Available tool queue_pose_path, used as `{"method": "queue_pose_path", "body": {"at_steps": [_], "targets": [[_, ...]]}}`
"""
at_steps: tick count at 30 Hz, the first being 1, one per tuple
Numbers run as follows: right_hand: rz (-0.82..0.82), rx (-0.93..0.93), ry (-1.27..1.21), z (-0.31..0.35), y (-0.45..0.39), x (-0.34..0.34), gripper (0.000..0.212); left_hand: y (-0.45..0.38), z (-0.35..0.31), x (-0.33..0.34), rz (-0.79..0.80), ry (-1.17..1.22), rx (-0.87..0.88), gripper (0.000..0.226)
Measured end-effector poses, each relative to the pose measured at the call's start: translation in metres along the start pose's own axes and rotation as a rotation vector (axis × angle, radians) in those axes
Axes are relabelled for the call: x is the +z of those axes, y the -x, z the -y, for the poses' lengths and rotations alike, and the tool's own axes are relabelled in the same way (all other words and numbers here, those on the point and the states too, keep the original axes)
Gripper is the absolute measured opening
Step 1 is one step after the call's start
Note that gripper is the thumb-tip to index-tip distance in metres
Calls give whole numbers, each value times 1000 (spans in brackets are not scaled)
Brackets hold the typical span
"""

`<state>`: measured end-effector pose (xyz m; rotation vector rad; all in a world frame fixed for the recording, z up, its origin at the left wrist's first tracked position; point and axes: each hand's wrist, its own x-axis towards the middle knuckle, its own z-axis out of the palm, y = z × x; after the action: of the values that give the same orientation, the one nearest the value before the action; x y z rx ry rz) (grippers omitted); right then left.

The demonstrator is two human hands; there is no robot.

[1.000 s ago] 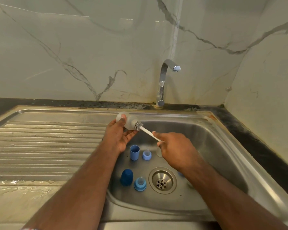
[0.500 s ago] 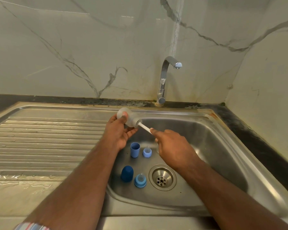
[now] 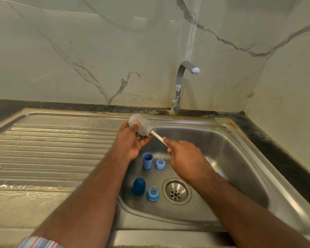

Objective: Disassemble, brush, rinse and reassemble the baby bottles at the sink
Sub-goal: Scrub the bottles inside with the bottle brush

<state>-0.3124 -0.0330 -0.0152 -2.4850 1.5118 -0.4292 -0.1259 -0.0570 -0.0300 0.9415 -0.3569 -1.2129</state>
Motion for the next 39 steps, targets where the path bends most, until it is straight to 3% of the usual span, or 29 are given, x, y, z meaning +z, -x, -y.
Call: {"method": "queue_pose_path", "body": {"at_steps": [2,4,5,8,10,12,15,17,19,20,23,24,25,28,29,31,33,36,39], "targets": [[-3,-21,205,8,1,1,61,1,1,1,16,-22,15,34],[33,-41,204,12,1,0,58,3,2,0,32,-36,34,30],[59,-36,67,9,0,0,54,3,3,0,34,-33,36,29],[192,182,-763,1,1,-6,43,1,2,-2,24,35,14,34],[206,284,-1049,-1,3,-7,40,2,0,-2,31,55,13,35],[131,258,-882,2,4,-7,39,3,-1,-2,44,42,13,31],[-12,18,-48,3,3,-4,51,4,-1,0,63,6,24,27],[-21,-34,234,6,4,0,58,5,-1,2,72,-12,40,29],[29,-50,217,8,3,3,56,5,0,1,72,-20,60,34],[71,-22,27,7,2,2,52,4,0,0,70,-13,67,35],[189,231,-848,5,3,-6,43,1,-1,-4,57,31,61,37],[185,250,-931,4,4,-8,43,0,-1,-4,55,36,57,37],[144,219,-854,1,5,-8,43,0,-2,-4,52,32,55,37],[-27,-2,-67,-3,4,-5,48,-3,-4,-5,20,38,55,37],[-51,-38,88,-1,4,-2,52,-3,-5,-6,12,52,59,38],[-44,-52,136,5,3,4,55,-4,-7,-6,-8,86,74,38],[28,-35,-103,9,4,1,50,-4,-8,-7,-25,116,84,38],[198,199,-898,4,5,-10,42,-5,-8,-10,-10,164,81,36],[343,342,-1285,-3,6,-18,35,-6,-10,-12,30,195,66,37]]}}
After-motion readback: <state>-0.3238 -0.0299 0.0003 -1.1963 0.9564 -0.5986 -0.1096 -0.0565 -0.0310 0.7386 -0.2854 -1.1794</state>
